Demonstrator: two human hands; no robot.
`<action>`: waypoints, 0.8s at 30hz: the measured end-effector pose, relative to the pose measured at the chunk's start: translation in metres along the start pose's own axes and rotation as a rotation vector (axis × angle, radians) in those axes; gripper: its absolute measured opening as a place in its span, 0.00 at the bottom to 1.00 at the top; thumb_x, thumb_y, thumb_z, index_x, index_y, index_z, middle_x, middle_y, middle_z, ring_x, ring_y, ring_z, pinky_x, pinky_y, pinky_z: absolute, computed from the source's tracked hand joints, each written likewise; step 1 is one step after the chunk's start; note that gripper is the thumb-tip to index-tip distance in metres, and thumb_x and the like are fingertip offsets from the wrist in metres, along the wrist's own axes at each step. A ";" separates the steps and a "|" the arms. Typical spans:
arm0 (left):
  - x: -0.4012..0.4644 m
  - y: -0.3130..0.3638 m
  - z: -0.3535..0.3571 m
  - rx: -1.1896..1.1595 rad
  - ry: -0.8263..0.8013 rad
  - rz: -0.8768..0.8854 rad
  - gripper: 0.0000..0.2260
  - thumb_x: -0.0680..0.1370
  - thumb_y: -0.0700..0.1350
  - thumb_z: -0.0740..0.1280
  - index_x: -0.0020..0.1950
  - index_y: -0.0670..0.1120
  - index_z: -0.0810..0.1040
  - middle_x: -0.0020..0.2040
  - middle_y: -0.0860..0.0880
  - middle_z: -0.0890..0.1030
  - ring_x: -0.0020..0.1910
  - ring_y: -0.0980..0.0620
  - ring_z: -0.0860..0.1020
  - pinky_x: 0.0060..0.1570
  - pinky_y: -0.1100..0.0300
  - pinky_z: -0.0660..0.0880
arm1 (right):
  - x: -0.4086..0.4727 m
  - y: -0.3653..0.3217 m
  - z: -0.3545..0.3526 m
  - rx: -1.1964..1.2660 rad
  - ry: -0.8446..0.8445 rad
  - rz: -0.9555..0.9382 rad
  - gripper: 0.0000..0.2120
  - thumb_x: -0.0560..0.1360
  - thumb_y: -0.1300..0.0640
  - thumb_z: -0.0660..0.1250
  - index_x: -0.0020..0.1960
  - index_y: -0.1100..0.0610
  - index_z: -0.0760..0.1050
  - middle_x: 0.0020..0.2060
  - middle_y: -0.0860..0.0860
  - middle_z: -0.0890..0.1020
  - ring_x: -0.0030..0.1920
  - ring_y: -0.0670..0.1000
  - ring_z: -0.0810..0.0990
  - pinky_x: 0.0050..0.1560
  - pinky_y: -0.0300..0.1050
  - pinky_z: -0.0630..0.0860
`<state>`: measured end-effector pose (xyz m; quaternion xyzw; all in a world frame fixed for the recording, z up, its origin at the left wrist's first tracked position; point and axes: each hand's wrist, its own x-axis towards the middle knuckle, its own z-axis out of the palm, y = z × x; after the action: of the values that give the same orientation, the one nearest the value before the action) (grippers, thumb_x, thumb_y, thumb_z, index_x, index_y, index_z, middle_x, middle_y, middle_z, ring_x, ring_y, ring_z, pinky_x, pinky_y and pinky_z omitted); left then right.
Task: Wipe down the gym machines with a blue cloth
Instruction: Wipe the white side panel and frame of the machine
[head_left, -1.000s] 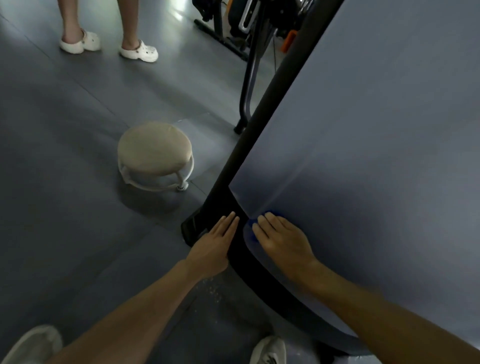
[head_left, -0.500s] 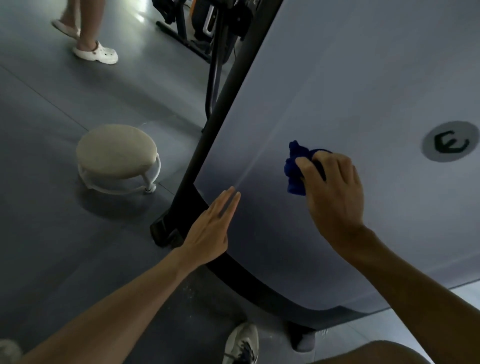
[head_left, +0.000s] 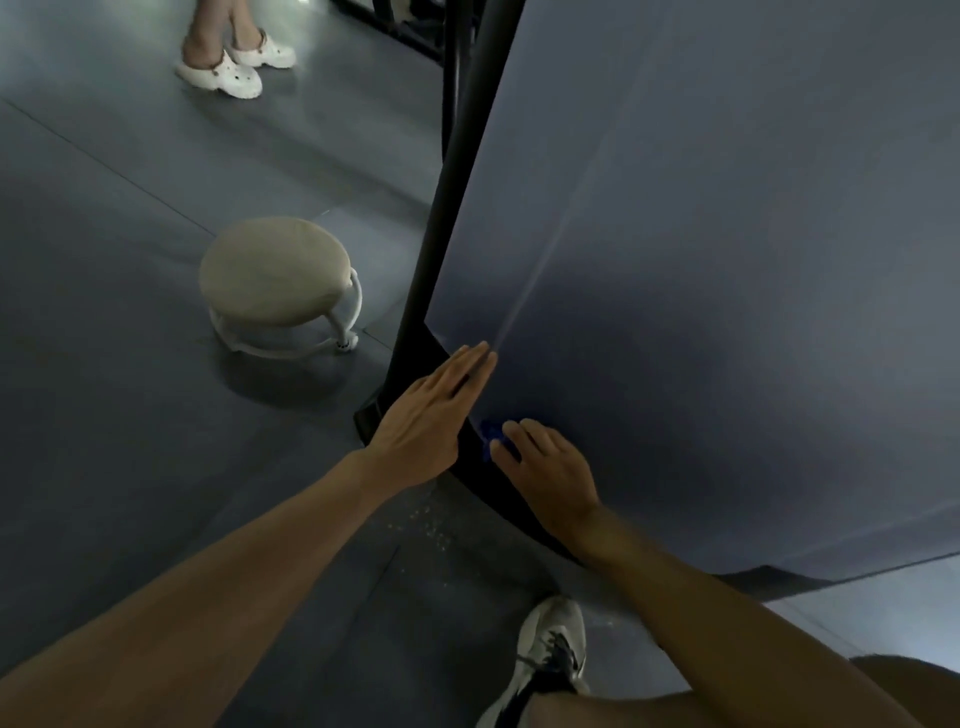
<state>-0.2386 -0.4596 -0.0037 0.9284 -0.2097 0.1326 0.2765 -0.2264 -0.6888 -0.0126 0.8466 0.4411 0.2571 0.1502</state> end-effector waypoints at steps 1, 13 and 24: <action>0.001 0.001 0.000 0.003 0.010 0.001 0.44 0.75 0.30 0.65 0.86 0.47 0.46 0.86 0.50 0.45 0.84 0.51 0.47 0.77 0.54 0.62 | 0.001 0.007 -0.009 -0.014 0.047 0.021 0.13 0.72 0.61 0.74 0.56 0.55 0.82 0.58 0.57 0.82 0.58 0.58 0.75 0.55 0.50 0.78; 0.024 0.041 -0.010 0.018 0.212 0.065 0.43 0.71 0.27 0.64 0.85 0.41 0.53 0.85 0.45 0.52 0.84 0.47 0.52 0.77 0.51 0.65 | 0.032 0.110 -0.176 -0.151 0.552 0.539 0.10 0.82 0.59 0.69 0.60 0.62 0.81 0.59 0.60 0.78 0.57 0.61 0.73 0.52 0.54 0.75; 0.019 0.024 0.000 0.168 0.107 0.179 0.43 0.73 0.29 0.65 0.85 0.42 0.52 0.86 0.43 0.48 0.85 0.44 0.49 0.78 0.49 0.64 | -0.033 0.016 -0.013 -0.031 0.050 0.102 0.22 0.69 0.58 0.77 0.62 0.55 0.80 0.63 0.57 0.72 0.61 0.58 0.73 0.59 0.51 0.74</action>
<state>-0.2327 -0.4840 0.0141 0.9176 -0.2647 0.2229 0.1955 -0.2393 -0.7247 -0.0040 0.8589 0.3969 0.2925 0.1389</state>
